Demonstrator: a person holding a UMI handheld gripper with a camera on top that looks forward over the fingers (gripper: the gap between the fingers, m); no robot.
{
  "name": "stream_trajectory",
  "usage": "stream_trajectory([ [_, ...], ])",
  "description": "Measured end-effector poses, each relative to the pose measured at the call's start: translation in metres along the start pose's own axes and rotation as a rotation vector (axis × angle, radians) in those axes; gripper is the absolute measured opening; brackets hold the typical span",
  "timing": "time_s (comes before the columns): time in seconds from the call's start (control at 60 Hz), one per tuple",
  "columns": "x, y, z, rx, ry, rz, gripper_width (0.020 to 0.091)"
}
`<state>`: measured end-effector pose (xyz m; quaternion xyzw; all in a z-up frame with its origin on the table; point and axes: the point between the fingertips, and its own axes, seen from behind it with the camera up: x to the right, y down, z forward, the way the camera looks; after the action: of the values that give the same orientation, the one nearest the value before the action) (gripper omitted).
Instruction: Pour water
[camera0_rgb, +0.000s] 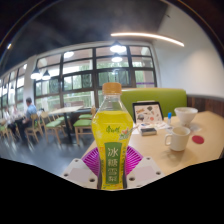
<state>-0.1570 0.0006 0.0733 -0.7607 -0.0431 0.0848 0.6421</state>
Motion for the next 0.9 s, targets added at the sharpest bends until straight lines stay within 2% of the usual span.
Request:
stream_trajectory([
  [0.05,-0.010,-0.013,0.001,-0.012,-0.030,0.112,0.0278],
  [0.117,0.013,-0.026,0.032,-0.018,-0.066,0.294,0.0278],
  [0.267,0.047,-0.061,0.058,0.014,-0.077,0.838,0.0277],
  [0.383,0.072,-0.092,0.068,0.110,-0.128,1.276,0.0276],
  [0.517,0.106,-0.104,0.094,0.179,-0.249,1.628,0.0276],
  [0.717,0.131,-0.120,0.095,0.254,-0.248,1.958,0.0283],
  [0.9,0.145,-0.107,0.092,0.266,-0.202,2.076,0.0283],
])
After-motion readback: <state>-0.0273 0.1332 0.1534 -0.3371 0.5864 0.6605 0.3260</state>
